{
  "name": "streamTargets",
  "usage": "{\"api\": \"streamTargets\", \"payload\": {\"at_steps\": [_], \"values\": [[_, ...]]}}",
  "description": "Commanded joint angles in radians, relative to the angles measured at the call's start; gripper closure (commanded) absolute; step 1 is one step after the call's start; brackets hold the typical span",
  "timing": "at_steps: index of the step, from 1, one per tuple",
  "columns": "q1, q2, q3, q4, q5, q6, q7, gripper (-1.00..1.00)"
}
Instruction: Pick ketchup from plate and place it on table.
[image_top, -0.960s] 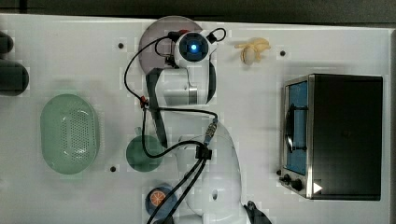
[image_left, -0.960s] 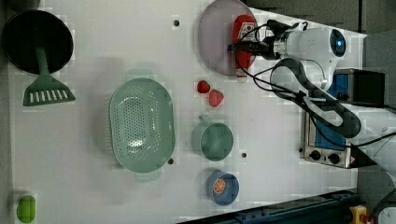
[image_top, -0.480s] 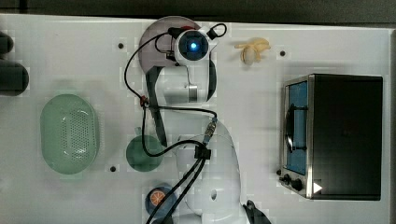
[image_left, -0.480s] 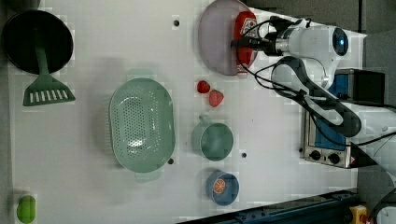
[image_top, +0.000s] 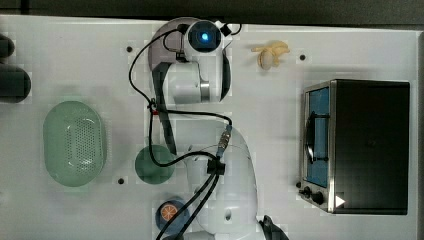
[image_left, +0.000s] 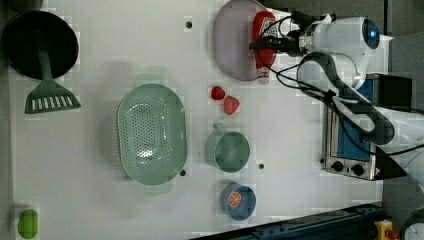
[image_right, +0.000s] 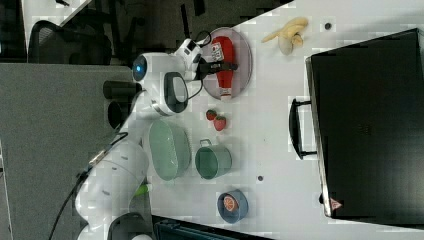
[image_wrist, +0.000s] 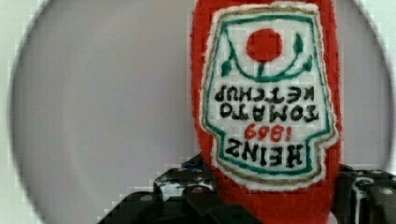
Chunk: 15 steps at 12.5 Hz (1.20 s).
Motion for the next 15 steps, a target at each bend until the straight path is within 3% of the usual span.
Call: {"api": "streamTargets", "payload": {"at_steps": [1,3,7,15], "values": [[-0.022,-0.196,0.005,0.051,0.049,-0.160,0.045,-0.24],[-0.039,-0.278,0.002,0.048,0.098,-0.294,0.045,-0.24],[-0.078,-0.430,-0.017,-0.007,0.100,-0.533,0.045,-0.24],[-0.096,-0.655,-0.076,-0.391,0.100,-0.468,0.045,-0.24]]}}
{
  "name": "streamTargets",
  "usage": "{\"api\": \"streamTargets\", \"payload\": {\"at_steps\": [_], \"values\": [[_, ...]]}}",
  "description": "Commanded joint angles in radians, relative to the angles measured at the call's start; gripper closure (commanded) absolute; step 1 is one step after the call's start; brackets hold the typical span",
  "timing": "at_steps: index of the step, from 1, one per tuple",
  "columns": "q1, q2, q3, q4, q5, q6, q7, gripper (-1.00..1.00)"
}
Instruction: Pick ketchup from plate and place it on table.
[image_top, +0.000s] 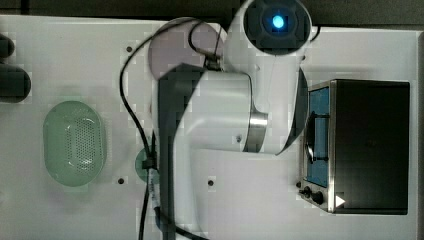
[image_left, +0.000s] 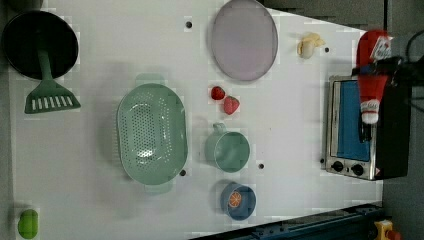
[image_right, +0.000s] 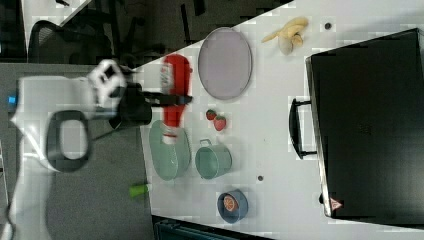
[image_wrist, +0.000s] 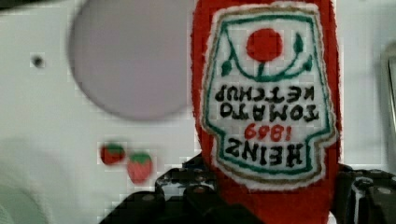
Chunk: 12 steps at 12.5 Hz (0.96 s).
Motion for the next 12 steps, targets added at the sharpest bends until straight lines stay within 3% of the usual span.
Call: {"api": "streamTargets", "payload": {"at_steps": [1,5,8,11,12], "values": [[-0.010,0.026,-0.012,-0.182,-0.001,0.071,0.032,-0.24],[-0.009,0.043,-0.015,-0.376,-0.001,0.297,0.032,-0.24],[-0.008,0.098,-0.014,-0.457,-0.001,0.420,0.032,-0.29],[-0.008,0.180,-0.013,-0.477,-0.001,0.461,0.032,-0.93],[-0.008,0.189,-0.013,-0.475,-0.001,0.479,0.032,-1.00]]}}
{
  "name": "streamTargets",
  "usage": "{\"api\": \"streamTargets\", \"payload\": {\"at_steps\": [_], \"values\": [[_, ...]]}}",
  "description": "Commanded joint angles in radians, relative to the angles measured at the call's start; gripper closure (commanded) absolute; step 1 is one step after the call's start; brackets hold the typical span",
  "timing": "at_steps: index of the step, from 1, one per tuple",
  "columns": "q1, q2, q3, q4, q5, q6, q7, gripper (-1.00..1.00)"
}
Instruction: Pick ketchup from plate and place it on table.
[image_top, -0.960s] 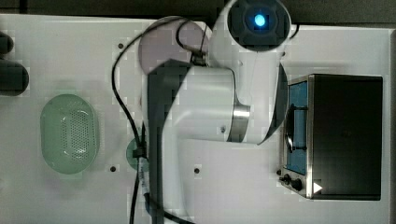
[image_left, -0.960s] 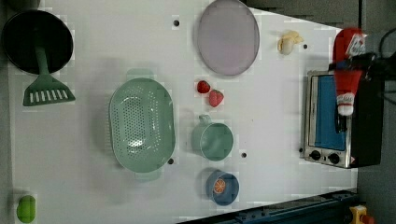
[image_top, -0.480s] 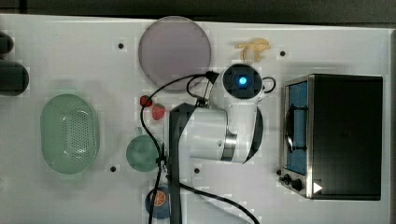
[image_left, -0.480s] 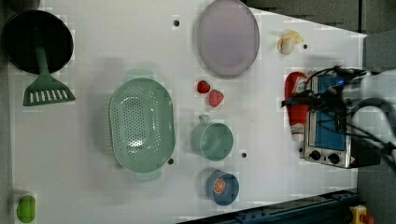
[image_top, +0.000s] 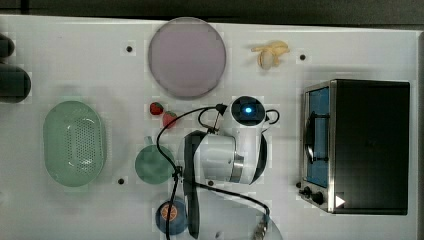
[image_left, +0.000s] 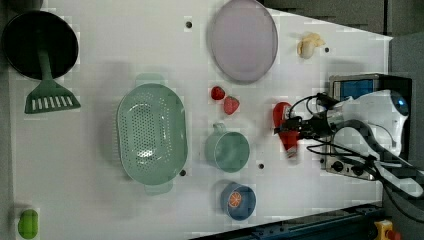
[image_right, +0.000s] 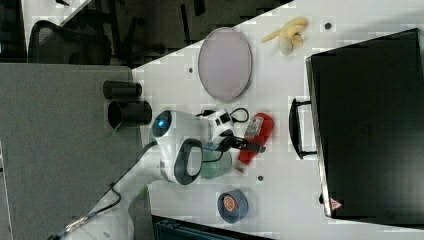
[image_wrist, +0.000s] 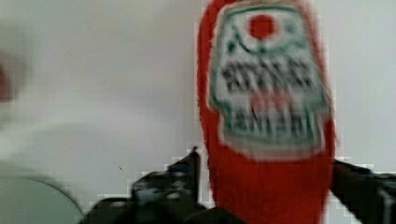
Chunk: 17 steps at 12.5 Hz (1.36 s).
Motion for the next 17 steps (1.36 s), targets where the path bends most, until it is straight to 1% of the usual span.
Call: {"api": "streamTargets", "payload": {"at_steps": [1,3,5,8,10,12,13,14,17], "values": [[-0.002,-0.024,0.005,0.030,0.008,0.044,0.032,-1.00],[-0.002,-0.077,0.011,0.056,0.008,0.019,0.053,-1.00],[-0.001,-0.174,0.023,0.102,0.008,-0.063,0.124,-1.00],[0.000,-0.321,0.040,0.229,0.007,-0.240,0.343,-1.00],[0.001,-0.389,0.044,0.328,0.002,-0.382,0.459,-1.00],[0.001,-0.429,0.043,0.409,0.002,-0.558,0.621,-1.00],[0.001,-0.442,0.044,0.440,0.002,-0.630,0.673,-1.00],[0.001,-0.451,0.045,0.461,0.002,-0.678,0.680,-1.00],[0.001,-0.456,0.048,0.492,0.001,-0.676,0.680,-1.00]]}}
